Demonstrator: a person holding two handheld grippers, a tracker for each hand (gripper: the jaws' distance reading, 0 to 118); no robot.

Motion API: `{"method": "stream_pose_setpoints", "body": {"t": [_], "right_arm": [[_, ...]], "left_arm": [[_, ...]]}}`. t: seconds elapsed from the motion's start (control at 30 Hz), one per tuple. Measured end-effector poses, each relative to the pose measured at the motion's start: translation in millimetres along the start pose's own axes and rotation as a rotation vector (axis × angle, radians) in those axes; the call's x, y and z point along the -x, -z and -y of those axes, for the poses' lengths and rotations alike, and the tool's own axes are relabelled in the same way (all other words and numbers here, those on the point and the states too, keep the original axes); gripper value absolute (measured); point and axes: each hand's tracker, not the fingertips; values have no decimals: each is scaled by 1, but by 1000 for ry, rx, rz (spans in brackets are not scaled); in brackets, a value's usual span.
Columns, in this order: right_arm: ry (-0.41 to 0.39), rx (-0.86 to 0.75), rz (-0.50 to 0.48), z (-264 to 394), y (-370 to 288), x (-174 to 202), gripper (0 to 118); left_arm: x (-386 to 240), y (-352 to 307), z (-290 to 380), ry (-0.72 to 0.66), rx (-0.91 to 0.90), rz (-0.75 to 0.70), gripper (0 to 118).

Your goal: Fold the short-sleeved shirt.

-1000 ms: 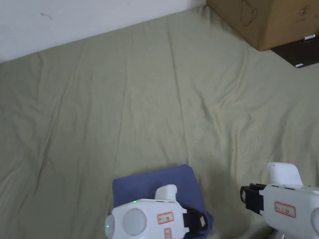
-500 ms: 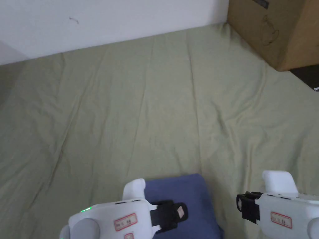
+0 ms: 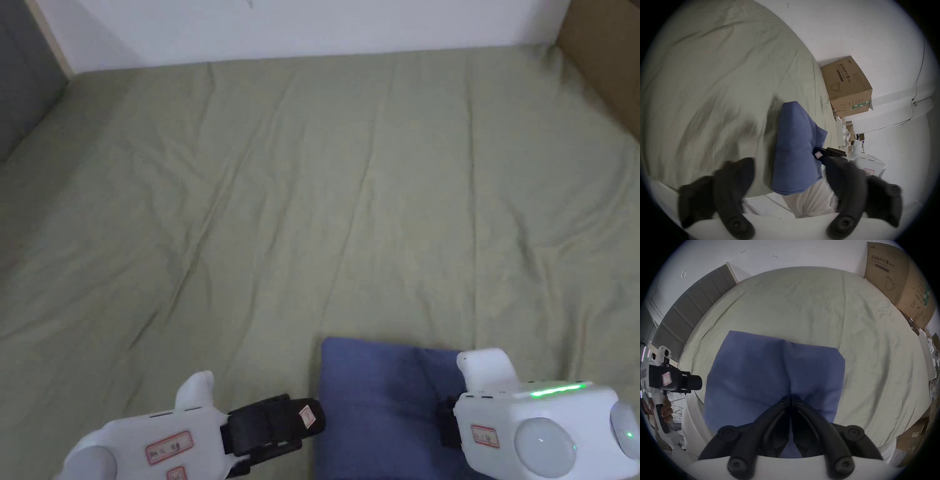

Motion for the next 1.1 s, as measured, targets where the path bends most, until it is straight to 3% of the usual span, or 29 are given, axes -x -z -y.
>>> {"method": "stream_pose_setpoints", "body": {"t": [0.1, 0.3, 0.47, 0.5, 0.53, 0.6, 0.7, 0.8, 1.0, 1.1], "right_arm": [[13, 5, -9, -3, -3, -4, 3], [53, 13, -24, -4, -4, -7, 3], [31, 19, -10, -5, -5, -4, 3], [30, 19, -9, -5, -5, -4, 3], [31, 21, -7, -5, -5, -4, 3], [27, 21, 3, -6, -6, -3, 3], [27, 18, 6, -9, -11, -1, 3], [38, -10, -6, -13, -22, 3, 3], [38, -130, -44, -30, -41, 24, 3], [-35, -165, -3, -41, -46, 44, 3]], "left_arm": [[7, 17, -4, -36, 30, 61, 113], [20, 65, -23, -121, 105, 122, 113], [27, 94, -31, -157, 149, 298, 112], [27, 97, -31, -150, 147, 291, 106], [25, 97, -30, -131, 150, 279, 90], [23, 105, -31, -59, 174, 85, 34], [27, 99, -33, -155, 175, 220, 33], [20, 82, -43, -49, 174, 155, 32], [37, 15, -77, -4, 93, 41, 32], [58, -34, -102, 13, 31, -50, 32]]}}
